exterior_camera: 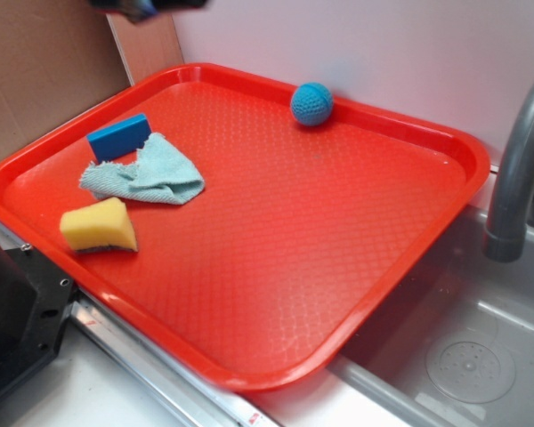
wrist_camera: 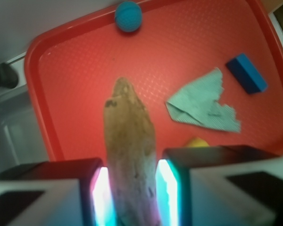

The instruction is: Grab the wood chip.

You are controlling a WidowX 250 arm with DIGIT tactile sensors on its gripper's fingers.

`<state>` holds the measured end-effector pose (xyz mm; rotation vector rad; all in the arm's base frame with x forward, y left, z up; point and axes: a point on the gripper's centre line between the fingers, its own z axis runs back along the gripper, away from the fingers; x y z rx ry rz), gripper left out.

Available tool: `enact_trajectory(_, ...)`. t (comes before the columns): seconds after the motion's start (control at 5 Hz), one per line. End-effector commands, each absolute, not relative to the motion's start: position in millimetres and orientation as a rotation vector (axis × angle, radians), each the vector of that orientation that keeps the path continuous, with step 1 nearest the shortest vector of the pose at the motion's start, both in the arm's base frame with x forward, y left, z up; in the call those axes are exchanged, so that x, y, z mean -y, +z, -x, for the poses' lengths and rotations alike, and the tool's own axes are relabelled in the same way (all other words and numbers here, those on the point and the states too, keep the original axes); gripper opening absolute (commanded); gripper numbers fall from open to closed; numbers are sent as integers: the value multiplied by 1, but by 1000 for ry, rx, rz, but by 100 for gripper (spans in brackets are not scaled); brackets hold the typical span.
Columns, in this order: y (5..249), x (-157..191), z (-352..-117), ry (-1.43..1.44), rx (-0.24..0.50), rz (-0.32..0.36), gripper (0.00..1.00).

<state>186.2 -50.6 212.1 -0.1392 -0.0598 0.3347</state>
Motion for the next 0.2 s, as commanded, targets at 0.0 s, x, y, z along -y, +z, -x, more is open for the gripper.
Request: enact_trajectory(0.0,241,20,-171,422,44,193,0)
